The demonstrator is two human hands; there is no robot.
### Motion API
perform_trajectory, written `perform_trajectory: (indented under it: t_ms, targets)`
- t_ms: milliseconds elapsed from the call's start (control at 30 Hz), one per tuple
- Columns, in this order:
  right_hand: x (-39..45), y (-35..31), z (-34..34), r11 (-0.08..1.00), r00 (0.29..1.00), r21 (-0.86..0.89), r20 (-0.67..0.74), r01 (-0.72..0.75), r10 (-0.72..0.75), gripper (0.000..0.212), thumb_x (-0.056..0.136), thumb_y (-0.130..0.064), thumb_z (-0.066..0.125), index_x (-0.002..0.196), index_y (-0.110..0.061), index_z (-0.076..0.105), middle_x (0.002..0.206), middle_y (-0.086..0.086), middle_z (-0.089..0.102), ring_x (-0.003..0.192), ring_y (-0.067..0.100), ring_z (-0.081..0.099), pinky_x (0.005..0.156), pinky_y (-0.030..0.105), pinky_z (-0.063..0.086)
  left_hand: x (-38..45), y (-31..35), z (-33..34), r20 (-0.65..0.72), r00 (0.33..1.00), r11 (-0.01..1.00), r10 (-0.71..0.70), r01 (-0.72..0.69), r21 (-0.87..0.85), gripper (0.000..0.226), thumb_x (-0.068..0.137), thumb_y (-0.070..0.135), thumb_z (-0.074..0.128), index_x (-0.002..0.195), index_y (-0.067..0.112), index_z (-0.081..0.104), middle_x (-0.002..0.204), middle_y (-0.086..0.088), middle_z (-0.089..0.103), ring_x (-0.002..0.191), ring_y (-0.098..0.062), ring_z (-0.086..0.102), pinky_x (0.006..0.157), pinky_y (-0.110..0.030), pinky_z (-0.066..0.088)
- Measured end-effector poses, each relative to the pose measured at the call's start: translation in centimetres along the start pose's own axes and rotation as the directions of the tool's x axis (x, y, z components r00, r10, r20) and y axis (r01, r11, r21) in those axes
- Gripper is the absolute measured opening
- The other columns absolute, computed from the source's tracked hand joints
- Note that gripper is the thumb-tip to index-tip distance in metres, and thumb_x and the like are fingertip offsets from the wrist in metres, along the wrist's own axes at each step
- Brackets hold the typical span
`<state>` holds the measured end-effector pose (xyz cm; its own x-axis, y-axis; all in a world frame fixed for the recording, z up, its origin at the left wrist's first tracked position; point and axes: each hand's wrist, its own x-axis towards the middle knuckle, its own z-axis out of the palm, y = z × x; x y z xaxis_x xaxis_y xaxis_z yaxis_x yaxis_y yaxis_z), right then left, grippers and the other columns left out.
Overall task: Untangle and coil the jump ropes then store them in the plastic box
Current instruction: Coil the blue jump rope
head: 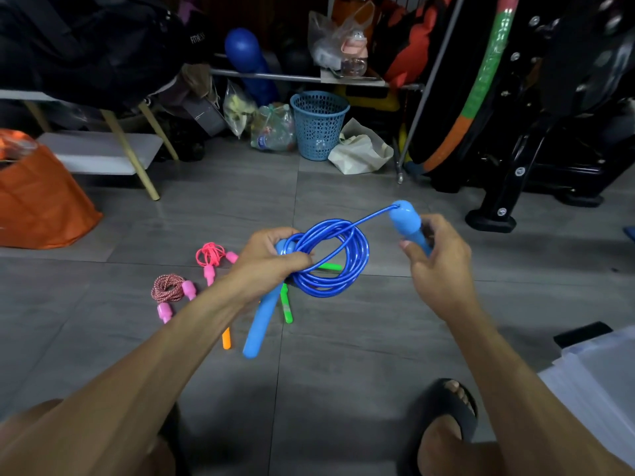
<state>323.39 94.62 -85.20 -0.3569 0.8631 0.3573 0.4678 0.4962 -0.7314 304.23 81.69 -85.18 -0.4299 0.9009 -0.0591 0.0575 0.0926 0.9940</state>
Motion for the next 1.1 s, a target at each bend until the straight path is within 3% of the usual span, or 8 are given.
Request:
perform_trajectory:
  t_ms: [100,233,433,767,833,900,1000,1100]
  targets:
    - [-1.0,-1.4,1.5,0.938,0.991,0.318,0.05,-0.137,0.128,0.021,0.081,-0.006,0.065,0.096,-0.013,0.052,0.086,0.0,0.059,0.078,0.016,0.054,0.072,0.038,0.046,-0.5,-0.1,1.0,0.107,0.994,0.993,0.018,-0.006,-0.115,0.007,0.067,0.015,0.072,0.067,0.017,0.066,0.061,0.001,0.058,0.056,-0.012,0.053,0.052,-0.022,0.048]
    - [-1.8,-3.7,2.2,0.606,0.924,0.697,0.273,-0.382,0.269,0.031,0.082,0.011,0.056,0.109,-0.004,0.051,0.091,0.016,0.057,0.079,0.028,0.054,0.064,0.041,0.05,-0.6,0.0,1.5,0.124,0.991,0.994,0.042,-0.029,-0.109,0.012,0.073,0.007,0.075,0.079,0.007,0.065,0.067,-0.002,0.059,0.058,-0.01,0.056,0.055,-0.021,0.049]
    - [-2.3,-5.7,1.8,0.292,0.869,0.835,0.371,-0.466,0.328,0.032,0.084,0.016,0.048,0.106,-0.005,0.054,0.099,0.019,0.061,0.091,0.035,0.064,0.07,0.044,0.053,-0.3,0.5,2.3,0.091,0.995,0.999,0.038,-0.04,0.018,0.019,0.077,-0.008,0.067,0.076,0.009,0.06,0.059,0.001,0.058,0.051,-0.007,0.055,0.051,-0.02,0.049]
    - [-2.3,-5.5,2.0,0.19,0.813,0.793,0.54,-0.578,0.219,0.027,0.071,0.0,0.058,0.096,-0.008,0.065,0.085,0.013,0.07,0.071,0.024,0.069,0.066,0.038,0.058,-0.8,0.5,2.5,0.13,0.988,0.992,-0.085,0.096,-0.082,0.023,0.079,-0.01,0.061,0.098,0.0,0.065,0.072,-0.005,0.073,0.066,-0.013,0.07,0.055,-0.022,0.053]
    - [-1.7,-4.9,1.7,0.193,0.811,0.79,0.544,-0.582,0.215,0.032,0.076,0.002,0.053,0.106,-0.005,0.063,0.1,0.015,0.069,0.088,0.027,0.068,0.075,0.039,0.057,-0.7,0.2,2.5,0.026,0.994,0.992,-0.108,0.109,-0.056,0.016,0.075,-0.005,0.066,0.09,0.001,0.066,0.078,-0.015,0.071,0.074,-0.024,0.07,0.059,-0.027,0.057]
    - [-1.3,-4.5,1.2,0.267,0.807,0.762,0.541,-0.589,0.238,0.027,0.086,-0.006,0.05,0.111,-0.006,0.06,0.112,0.012,0.067,0.099,0.026,0.065,0.082,0.044,0.053,-0.4,-0.3,2.3,-0.11,0.988,0.991,-0.108,0.116,0.06,0.011,0.075,0.0,0.068,0.078,0.009,0.063,0.067,-0.009,0.064,0.06,-0.016,0.064,0.054,-0.022,0.053]
    - [-2.5,-4.9,1.5,0.624,0.791,0.544,0.574,-0.561,0.212,0.02,0.083,-0.035,0.063,0.095,-0.019,0.065,0.089,0.0,0.072,0.083,0.017,0.068,0.076,0.038,0.055,-0.1,-0.9,2.2,-0.196,0.979,0.968,-0.055,0.101,0.23,0.013,0.068,0.018,0.072,0.071,0.02,0.06,0.056,0.003,0.057,0.047,-0.01,0.051,0.051,-0.027,0.045]
    - [-3.3,-4.9,2.9,0.771,0.87,0.464,0.438,-0.436,0.228,0.005,0.087,-0.016,0.065,0.088,-0.011,0.065,0.08,0.014,0.07,0.069,0.018,0.066,0.065,0.035,0.059,-0.4,-0.8,2.9,-0.175,0.982,0.963,-0.078,0.12,0.243,0.026,0.058,0.032,0.069,0.08,0.023,0.059,0.061,0.003,0.062,0.054,-0.014,0.054,0.056,-0.032,0.047]
